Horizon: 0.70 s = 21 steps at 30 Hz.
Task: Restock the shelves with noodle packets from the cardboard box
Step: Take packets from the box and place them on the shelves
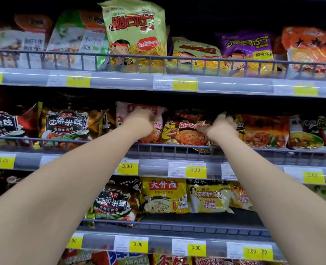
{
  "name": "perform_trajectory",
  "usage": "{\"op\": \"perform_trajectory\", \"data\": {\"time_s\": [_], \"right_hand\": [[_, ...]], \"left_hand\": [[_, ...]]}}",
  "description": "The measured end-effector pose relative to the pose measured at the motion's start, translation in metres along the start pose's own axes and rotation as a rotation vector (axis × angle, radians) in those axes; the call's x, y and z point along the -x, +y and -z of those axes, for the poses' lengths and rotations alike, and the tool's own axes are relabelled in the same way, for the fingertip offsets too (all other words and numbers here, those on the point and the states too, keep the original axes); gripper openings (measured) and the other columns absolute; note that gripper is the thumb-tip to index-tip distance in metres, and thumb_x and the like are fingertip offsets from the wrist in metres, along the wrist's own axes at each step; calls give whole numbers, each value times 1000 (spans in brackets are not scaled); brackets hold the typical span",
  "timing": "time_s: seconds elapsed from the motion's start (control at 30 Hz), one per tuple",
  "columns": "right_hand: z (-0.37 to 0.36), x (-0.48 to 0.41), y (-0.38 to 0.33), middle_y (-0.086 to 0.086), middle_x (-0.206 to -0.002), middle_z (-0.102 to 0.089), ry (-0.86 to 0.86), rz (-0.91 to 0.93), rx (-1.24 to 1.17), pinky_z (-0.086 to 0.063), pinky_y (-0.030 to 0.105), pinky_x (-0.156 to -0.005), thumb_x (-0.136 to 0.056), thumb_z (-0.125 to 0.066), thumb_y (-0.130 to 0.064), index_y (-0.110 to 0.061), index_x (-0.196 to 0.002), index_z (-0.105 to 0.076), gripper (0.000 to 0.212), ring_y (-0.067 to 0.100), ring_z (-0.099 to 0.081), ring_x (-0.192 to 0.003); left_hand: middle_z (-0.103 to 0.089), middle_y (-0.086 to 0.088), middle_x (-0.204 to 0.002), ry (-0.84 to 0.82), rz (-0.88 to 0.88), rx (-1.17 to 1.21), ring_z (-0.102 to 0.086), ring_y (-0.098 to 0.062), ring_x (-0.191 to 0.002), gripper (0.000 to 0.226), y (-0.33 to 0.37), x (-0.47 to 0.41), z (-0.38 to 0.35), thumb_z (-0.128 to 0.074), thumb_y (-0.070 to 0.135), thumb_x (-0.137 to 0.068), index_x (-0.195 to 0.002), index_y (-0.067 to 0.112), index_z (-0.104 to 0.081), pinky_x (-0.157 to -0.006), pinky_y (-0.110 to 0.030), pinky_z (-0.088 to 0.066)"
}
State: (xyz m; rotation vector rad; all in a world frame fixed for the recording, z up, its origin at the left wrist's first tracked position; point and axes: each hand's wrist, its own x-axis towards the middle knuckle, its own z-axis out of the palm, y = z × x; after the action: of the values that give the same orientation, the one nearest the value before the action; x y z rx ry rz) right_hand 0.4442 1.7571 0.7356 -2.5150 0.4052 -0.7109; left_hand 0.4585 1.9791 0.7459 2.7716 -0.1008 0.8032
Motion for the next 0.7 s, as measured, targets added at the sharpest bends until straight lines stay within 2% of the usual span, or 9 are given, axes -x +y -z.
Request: {"op": "perform_trajectory", "data": {"time_s": [0.07,0.13,0.2,0.27,0.37,0.53,0.6,0.7], "right_hand": [[2,17,5,17,-140,-40,182,141,-31,-37,45,-100,-83,-62,-49,-12,-144,-31,78,36,-37,-129],[0,43,5,11,-125,-53,331,323,-176,-41,42,-92,-85,-59,-38,-17,-127,-52,48,32,-47,-117],[-6,73,2,4,-107,-57,322,470,-372,-44,35,-82,-86,-58,-29,-18,-107,-59,24,20,-54,-98],[-17,109,-1,-1,-95,-52,246,568,-537,-42,28,-70,-87,-59,-22,-19,-95,-54,10,8,-51,-77],[-41,160,2,-2,-91,-50,173,612,-611,-41,25,-64,-88,-59,-17,-17,-96,-52,11,11,-48,-70],[-80,236,24,8,-88,-54,-77,468,-745,-42,24,-66,-88,-59,-16,-28,-89,-48,16,15,-49,-71],[-92,268,35,5,-87,-54,-163,409,-798,-42,21,-66,-88,-59,-15,-31,-87,-48,20,12,-48,-70],[-112,314,50,-7,-83,-50,-317,301,-830,-38,9,-62,-90,-58,-15,-24,-94,-50,13,4,-48,-70]], "left_hand": [[-52,-10,-131,71,-21,183,-55,-30,-114,34,1,14,3,-51,18,-89,-121,22,-60,-91,-31,-46],[-61,-3,-122,153,-48,389,-58,-22,-103,26,1,34,5,-52,16,-87,-108,22,-66,-80,-25,-44],[-64,2,-111,232,-69,555,-56,-13,-95,22,4,61,8,-51,11,-87,-98,21,-67,-80,-23,-42],[-63,6,-99,306,-68,707,-55,-8,-88,21,5,93,9,-51,8,-87,-92,22,-66,-74,-18,-44],[-59,11,-91,318,17,889,-55,-4,-82,17,-5,142,0,-53,7,-88,-92,21,-62,-67,-5,-41],[-62,4,-96,142,237,1042,-58,-13,-88,23,-51,226,-38,-57,5,-87,-88,28,-60,-78,-25,-49],[-62,0,-98,96,337,1064,-58,-14,-87,23,-69,264,-49,-58,4,-86,-86,27,-61,-73,-26,-48],[-60,3,-95,36,525,1056,-58,-12,-85,23,-92,323,-63,-56,5,-88,-86,28,-60,-69,-24,-49]]}}
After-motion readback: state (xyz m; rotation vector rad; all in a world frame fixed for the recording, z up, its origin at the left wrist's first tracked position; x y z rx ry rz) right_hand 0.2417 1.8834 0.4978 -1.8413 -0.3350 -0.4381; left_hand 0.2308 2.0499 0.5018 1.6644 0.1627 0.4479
